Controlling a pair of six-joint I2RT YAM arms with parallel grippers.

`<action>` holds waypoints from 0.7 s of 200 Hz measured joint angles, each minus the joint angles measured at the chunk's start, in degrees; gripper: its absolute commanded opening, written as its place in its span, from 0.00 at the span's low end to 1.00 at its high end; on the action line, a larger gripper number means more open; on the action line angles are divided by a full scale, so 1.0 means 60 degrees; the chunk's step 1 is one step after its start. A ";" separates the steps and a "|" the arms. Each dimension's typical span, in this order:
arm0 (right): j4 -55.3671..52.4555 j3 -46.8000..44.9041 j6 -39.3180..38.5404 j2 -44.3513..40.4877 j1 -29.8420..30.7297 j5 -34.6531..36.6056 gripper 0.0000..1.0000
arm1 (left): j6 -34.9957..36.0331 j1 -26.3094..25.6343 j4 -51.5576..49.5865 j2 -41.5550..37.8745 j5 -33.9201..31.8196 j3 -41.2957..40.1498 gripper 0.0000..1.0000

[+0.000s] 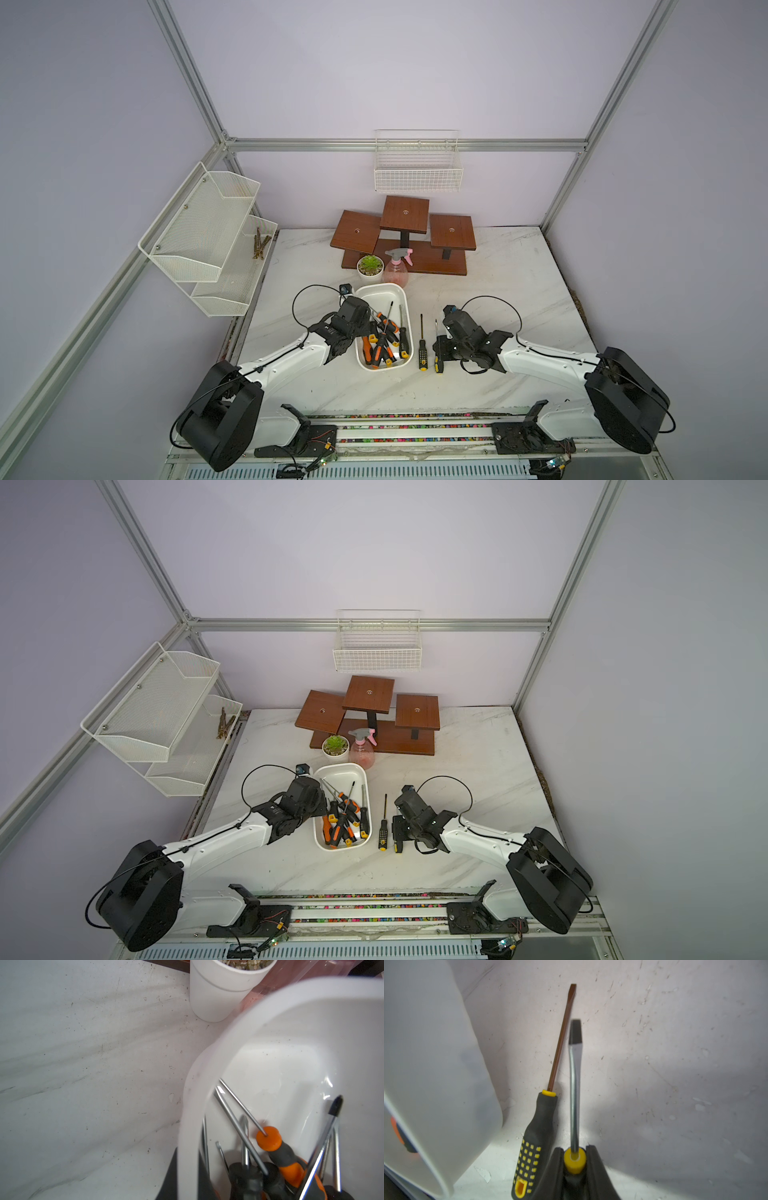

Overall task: Take out the screwdriver from the storage box
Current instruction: Place the screwdriver at the center of the board.

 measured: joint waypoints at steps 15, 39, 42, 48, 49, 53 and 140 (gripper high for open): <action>0.0098 0.0000 0.0000 0.0087 -0.0051 -0.0127 0.00 | 0.0000 0.0000 0.0000 0.0000 -0.0004 0.0000 0.00; 0.0208 0.0004 0.0000 0.0237 -0.0124 -0.0277 0.00 | 0.0000 0.0000 0.0000 0.0000 0.0000 -0.0004 0.00; 0.0226 0.0004 0.0000 0.0255 -0.0138 -0.0317 0.00 | 0.0004 0.0000 0.0000 0.0000 0.0000 -0.0004 0.00; 0.0262 0.0004 -0.0004 0.0288 -0.0153 -0.0342 0.00 | 0.0004 0.0000 0.0000 0.0000 -0.0004 0.0000 0.00; 0.0262 0.0004 -0.0004 0.0295 -0.0157 -0.0346 0.00 | 0.0004 0.0000 0.0000 0.0000 -0.0004 0.0000 0.00; 0.0288 0.0004 -0.0004 0.0317 -0.0164 -0.0379 0.00 | 0.0004 0.0000 0.0000 0.0000 -0.0004 0.0000 0.00; 0.0568 0.0007 0.0000 0.0656 -0.0444 -0.0900 0.06 | 0.0000 0.0000 0.0000 0.0000 -0.0004 0.0000 0.00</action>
